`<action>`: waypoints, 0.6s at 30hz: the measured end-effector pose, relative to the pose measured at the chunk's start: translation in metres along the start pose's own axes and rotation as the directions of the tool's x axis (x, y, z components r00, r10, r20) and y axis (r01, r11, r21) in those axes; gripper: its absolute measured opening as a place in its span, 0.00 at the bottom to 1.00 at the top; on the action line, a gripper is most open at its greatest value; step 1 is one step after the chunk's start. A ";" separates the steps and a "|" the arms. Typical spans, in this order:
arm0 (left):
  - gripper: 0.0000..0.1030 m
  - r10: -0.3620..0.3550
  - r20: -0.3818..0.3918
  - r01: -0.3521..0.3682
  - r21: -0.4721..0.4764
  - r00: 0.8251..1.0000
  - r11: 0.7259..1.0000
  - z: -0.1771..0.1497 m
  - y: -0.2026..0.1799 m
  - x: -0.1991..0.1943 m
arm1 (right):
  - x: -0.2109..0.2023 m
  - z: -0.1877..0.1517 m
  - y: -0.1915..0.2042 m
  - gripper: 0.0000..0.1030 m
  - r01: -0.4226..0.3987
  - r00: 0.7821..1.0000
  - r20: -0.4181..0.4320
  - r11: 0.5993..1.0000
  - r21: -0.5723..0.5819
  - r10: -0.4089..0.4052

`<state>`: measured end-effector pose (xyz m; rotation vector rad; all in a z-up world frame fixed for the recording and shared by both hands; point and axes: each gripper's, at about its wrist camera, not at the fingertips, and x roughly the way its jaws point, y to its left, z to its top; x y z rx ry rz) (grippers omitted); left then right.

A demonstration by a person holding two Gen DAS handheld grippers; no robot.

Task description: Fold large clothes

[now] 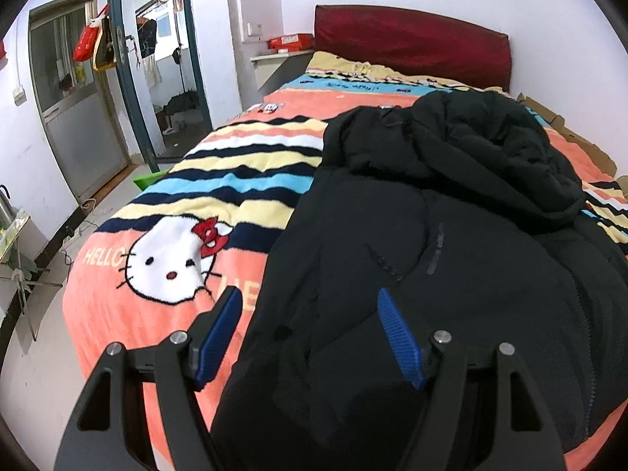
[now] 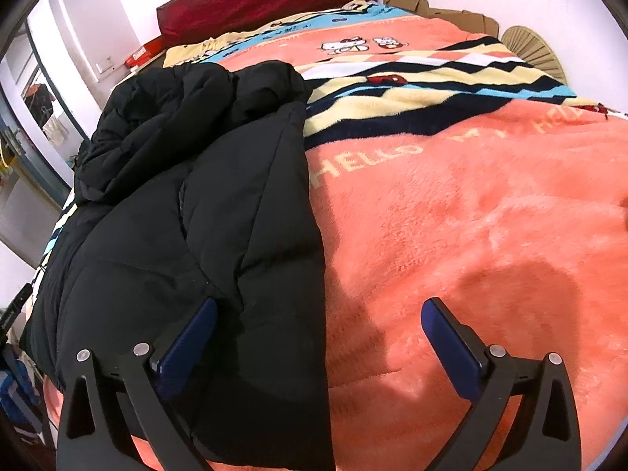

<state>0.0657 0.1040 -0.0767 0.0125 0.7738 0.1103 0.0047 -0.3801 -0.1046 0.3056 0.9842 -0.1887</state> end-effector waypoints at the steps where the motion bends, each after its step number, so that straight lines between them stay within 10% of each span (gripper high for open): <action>1: 0.68 0.001 -0.005 -0.001 -0.001 1.000 1.000 -0.001 0.001 0.002 | 0.002 0.000 0.000 0.99 -0.005 1.000 -0.006 1.000 0.001 0.005; 18: 0.68 -0.045 -0.108 0.041 -0.041 0.993 0.998 -0.017 0.023 0.034 | 0.017 -0.001 0.000 0.99 -0.064 0.997 -0.046 0.998 0.014 0.065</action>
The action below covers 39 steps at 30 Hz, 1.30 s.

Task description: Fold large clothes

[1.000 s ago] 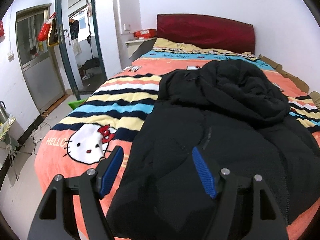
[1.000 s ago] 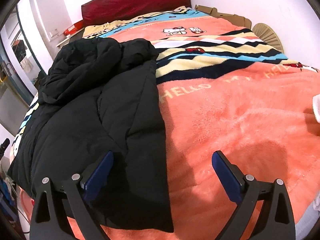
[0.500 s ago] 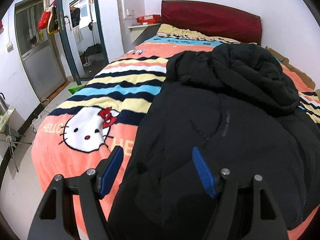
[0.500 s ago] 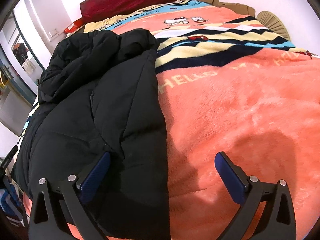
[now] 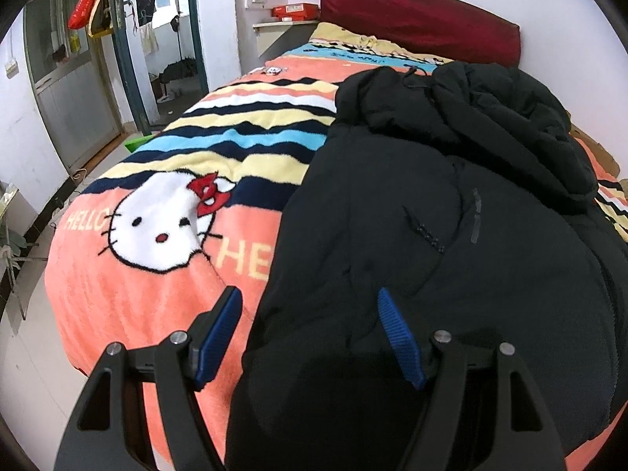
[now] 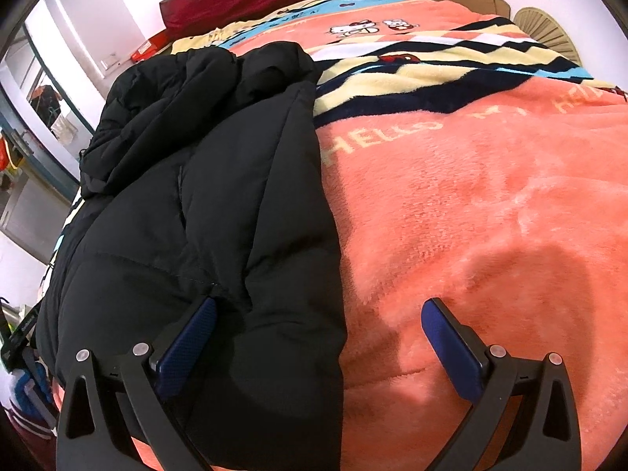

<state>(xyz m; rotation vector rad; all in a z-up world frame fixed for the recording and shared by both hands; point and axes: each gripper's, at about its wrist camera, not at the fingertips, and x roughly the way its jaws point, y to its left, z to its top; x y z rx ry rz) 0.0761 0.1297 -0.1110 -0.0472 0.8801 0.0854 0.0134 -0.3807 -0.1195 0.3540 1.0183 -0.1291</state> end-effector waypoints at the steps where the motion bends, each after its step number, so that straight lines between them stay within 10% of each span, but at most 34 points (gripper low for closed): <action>1: 0.68 -0.003 -0.003 0.003 0.000 1.000 1.000 0.000 0.000 0.001 | 0.001 0.000 0.000 0.99 -0.005 1.000 -0.001 1.000 -0.001 0.005; 13: 0.68 -0.079 -0.050 0.078 -0.027 0.996 0.997 -0.007 0.007 0.011 | 0.009 -0.004 0.011 0.99 -0.100 0.994 -0.044 0.995 -0.017 0.099; 21: 0.68 -0.270 -0.099 0.252 -0.158 0.958 0.955 -0.011 0.033 0.024 | 0.012 -0.005 0.020 0.99 -0.185 0.980 -0.074 0.983 -0.022 0.183; 32: 0.69 -0.533 -0.103 0.490 -0.279 0.840 0.826 -0.019 0.070 0.037 | 0.005 -0.005 0.034 0.96 -0.310 0.949 -0.084 0.950 -0.045 0.305; 39: 0.70 -0.701 -0.126 0.628 -0.354 0.702 0.693 -0.024 0.075 0.045 | 0.009 0.006 0.018 0.92 -0.362 0.927 -0.096 0.932 0.038 0.364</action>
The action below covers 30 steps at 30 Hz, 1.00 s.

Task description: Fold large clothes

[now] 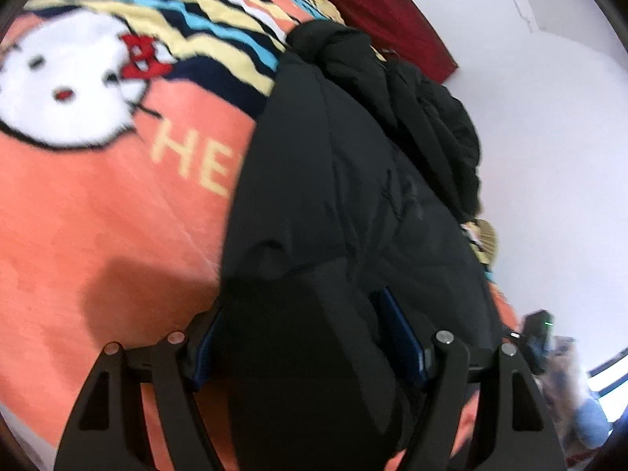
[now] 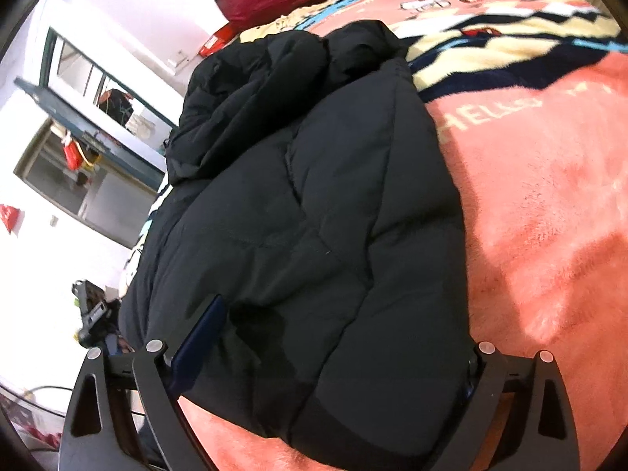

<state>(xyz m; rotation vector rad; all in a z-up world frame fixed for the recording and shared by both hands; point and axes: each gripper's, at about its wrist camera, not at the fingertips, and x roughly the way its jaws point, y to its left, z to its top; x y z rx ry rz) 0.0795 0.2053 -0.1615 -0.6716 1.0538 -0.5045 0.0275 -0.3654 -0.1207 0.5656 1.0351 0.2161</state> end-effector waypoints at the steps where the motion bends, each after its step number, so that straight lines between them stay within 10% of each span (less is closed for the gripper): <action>1: 0.70 -0.020 -0.012 0.020 -0.005 1.000 1.000 -0.001 0.000 0.001 | 0.002 0.002 -0.003 0.92 -0.008 1.000 -0.014 1.000 0.013 0.008; 8: 0.70 -0.108 -0.071 0.108 0.001 0.992 0.994 -0.015 -0.007 0.006 | 0.008 0.003 -0.009 0.92 -0.023 0.997 -0.068 0.999 0.038 0.025; 14: 0.68 -0.099 -0.041 0.101 0.049 0.994 0.994 -0.014 -0.027 0.000 | 0.008 0.002 -0.013 0.87 -0.049 0.996 -0.077 0.996 0.077 0.055; 19: 0.68 -0.059 -0.038 0.062 0.096 0.998 0.993 -0.014 -0.044 -0.001 | 0.005 0.001 -0.016 0.62 -0.082 0.994 -0.066 0.992 0.099 0.089; 30: 0.68 -0.018 -0.015 0.019 0.091 1.000 0.996 -0.017 -0.064 -0.001 | 0.010 0.001 -0.024 0.58 -0.077 0.994 -0.069 0.989 0.127 0.087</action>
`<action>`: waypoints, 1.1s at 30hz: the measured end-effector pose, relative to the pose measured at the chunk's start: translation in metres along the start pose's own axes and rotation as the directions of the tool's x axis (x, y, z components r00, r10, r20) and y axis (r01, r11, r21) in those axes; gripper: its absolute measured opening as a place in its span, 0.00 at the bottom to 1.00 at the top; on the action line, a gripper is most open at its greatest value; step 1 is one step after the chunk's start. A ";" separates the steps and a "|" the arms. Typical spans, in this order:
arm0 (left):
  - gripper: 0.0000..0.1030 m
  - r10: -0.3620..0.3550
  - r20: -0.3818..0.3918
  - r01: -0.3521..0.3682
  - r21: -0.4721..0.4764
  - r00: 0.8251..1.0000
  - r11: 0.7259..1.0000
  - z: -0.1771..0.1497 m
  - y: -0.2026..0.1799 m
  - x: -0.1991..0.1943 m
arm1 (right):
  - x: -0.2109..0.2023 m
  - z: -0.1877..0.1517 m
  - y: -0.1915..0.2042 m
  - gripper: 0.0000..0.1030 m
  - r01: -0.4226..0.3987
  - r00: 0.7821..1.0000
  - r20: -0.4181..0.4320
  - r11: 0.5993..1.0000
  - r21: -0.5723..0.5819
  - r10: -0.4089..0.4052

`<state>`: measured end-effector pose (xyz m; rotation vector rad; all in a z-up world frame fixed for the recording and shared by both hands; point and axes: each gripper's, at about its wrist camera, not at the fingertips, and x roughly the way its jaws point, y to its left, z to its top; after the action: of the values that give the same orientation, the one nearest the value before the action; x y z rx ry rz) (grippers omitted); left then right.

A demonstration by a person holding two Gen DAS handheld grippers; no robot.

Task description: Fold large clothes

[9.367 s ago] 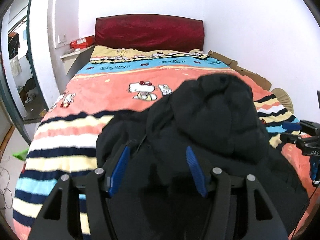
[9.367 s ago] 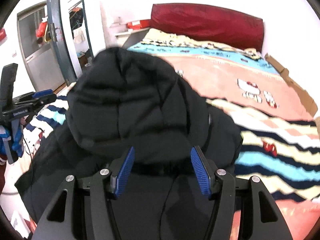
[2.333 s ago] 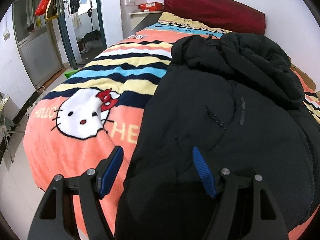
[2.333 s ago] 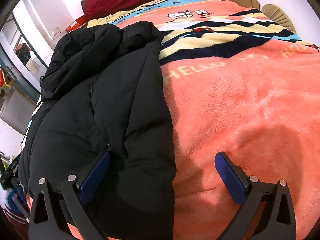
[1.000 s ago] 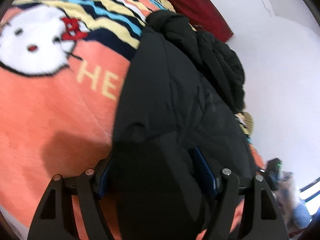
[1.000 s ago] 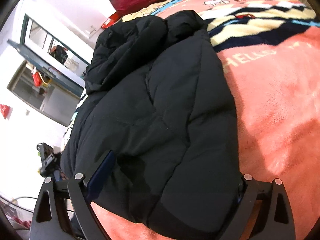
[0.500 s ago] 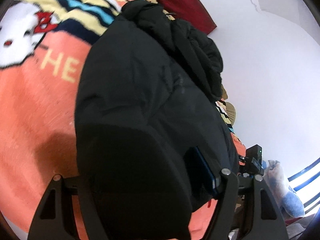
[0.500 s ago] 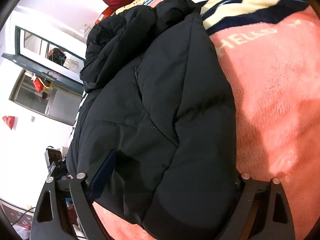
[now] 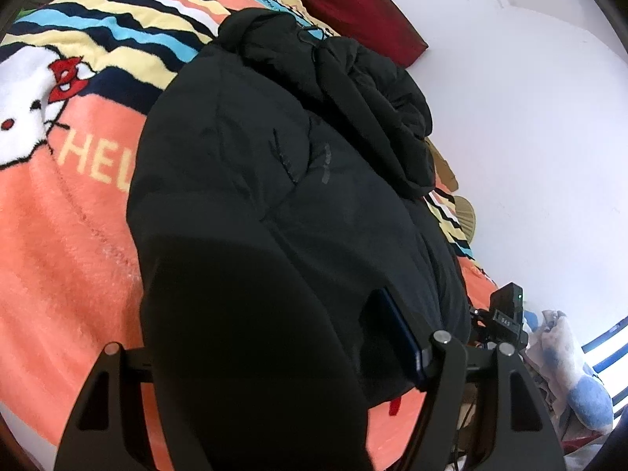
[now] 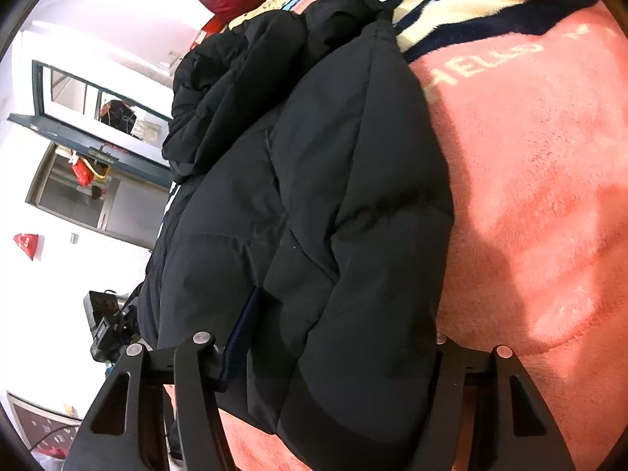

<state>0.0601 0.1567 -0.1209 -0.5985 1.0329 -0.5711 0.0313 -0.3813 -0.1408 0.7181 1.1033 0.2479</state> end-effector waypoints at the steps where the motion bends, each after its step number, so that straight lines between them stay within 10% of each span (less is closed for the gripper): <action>1: 0.68 0.000 0.005 0.000 -0.008 1.000 1.000 -0.001 0.001 -0.002 | -0.001 0.000 -0.004 0.57 -0.002 1.000 0.003 1.000 0.019 0.002; 19: 0.67 0.017 0.013 -0.016 -0.052 1.000 0.999 -0.003 0.007 0.003 | 0.010 -0.012 -0.001 0.54 -0.083 0.994 -0.059 0.995 0.062 0.087; 27: 0.55 -0.001 0.022 0.002 -0.045 1.000 0.999 -0.008 0.009 -0.001 | -0.001 -0.015 -0.001 0.29 -0.135 0.991 -0.002 0.987 0.086 0.135; 33: 0.40 0.021 0.021 -0.020 -0.060 1.000 0.998 -0.013 0.012 0.004 | 0.007 -0.017 -0.002 0.34 -0.106 0.994 -0.023 0.990 0.093 0.108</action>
<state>0.0521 0.1602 -0.1369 -0.6453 1.0373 -0.5160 0.0191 -0.3722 -0.1510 0.8593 1.1096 0.3008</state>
